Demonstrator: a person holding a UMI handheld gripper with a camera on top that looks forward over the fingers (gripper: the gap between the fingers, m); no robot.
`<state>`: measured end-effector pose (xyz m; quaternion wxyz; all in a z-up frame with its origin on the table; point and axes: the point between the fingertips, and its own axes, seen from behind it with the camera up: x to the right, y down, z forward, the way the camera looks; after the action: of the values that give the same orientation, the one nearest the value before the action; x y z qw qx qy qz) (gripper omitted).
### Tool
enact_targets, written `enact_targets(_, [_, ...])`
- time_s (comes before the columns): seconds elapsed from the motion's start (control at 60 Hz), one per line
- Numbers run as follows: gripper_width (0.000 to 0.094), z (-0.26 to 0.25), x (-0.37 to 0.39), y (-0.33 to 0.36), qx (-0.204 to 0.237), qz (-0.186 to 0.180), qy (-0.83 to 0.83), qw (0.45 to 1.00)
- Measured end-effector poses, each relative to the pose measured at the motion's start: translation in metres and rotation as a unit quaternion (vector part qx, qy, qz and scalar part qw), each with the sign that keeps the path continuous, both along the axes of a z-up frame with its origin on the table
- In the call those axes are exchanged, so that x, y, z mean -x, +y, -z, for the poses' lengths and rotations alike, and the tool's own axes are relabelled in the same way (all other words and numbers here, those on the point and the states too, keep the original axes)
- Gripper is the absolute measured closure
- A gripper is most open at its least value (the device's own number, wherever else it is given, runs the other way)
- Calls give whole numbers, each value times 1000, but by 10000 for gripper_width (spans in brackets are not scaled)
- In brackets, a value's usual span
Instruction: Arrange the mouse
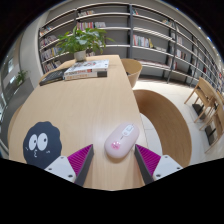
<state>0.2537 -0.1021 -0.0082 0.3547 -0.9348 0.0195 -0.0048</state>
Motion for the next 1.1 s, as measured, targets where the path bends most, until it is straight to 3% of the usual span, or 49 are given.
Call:
enact_targets(0.15, [155, 2, 1, 33, 5, -13, -2, 1000])
enact_targets(0.283, [298, 1, 1, 49, 6, -14, -3, 1000])
enact_targets(0.367, [453, 1, 1, 55, 7, -10, -4, 1000])
enact_targets(0.6, [566, -7, 1, 56, 30, 25, -6, 999])
enact_targets(0.767, [566, -103, 25, 85, -49, 46, -18, 998])
enact_targets(0.933, [567, -211, 94, 87, -131, 34, -26, 991])
enact_targets(1.1, [568, -236, 190, 66, -149, -4, -8, 989])
